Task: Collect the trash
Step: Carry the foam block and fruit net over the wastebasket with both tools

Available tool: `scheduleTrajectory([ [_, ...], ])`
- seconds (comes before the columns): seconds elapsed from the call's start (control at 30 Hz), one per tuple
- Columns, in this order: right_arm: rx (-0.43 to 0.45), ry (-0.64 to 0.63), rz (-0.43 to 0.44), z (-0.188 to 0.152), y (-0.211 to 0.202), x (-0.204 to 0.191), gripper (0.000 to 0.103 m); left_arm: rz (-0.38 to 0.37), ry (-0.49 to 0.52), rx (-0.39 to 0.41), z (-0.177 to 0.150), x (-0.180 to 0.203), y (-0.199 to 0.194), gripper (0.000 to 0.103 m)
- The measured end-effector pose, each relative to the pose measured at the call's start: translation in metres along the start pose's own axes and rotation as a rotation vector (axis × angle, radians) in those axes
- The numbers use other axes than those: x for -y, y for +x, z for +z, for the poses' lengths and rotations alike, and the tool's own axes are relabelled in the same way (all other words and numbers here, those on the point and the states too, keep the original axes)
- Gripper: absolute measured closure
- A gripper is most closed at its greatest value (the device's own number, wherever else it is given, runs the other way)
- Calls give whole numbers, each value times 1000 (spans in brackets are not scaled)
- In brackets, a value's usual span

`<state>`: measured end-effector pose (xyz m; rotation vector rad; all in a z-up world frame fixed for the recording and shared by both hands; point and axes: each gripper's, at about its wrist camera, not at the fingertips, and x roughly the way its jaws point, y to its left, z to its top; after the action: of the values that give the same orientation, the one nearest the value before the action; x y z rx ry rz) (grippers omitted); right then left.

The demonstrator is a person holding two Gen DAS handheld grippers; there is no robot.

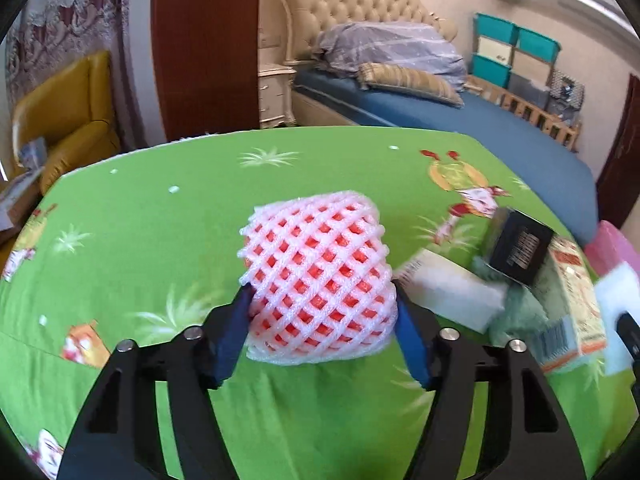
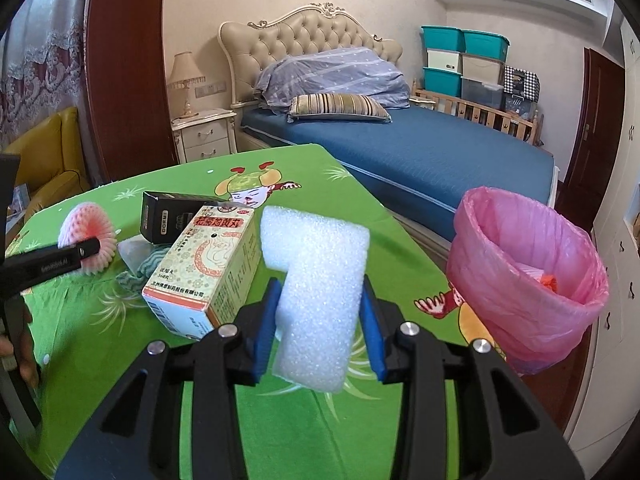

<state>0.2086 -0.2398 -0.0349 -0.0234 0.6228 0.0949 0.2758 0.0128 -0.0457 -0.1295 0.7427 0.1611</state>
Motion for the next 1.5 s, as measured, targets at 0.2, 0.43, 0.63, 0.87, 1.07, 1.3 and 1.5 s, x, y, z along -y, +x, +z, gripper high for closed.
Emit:
scheduleTrajectory([
  [0.2, 5, -4, 0, -1, 0, 1, 65, 16, 74, 96, -17, 10, -32, 48],
  [0.43, 8, -2, 0, -2, 0, 1, 65, 32, 89, 155, -38, 11, -60, 48],
  [0.63, 12, 1, 1, -2, 0, 0, 65, 32, 91, 209, -54, 15, -82, 48],
  [0.87, 23, 3, 4, 0, -1, 2, 65, 31, 95, 267, -70, 16, -99, 48],
  [1.07, 37, -1, 9, -2, -4, 3, 65, 38, 114, 339, -79, 16, -113, 48],
  [1.3, 53, -13, 12, -4, -8, 1, 65, 40, 120, 362, -77, 18, -117, 48],
  [1.5, 59, -21, 30, -3, -8, 2, 65, 41, 124, 378, -80, 19, -123, 48],
])
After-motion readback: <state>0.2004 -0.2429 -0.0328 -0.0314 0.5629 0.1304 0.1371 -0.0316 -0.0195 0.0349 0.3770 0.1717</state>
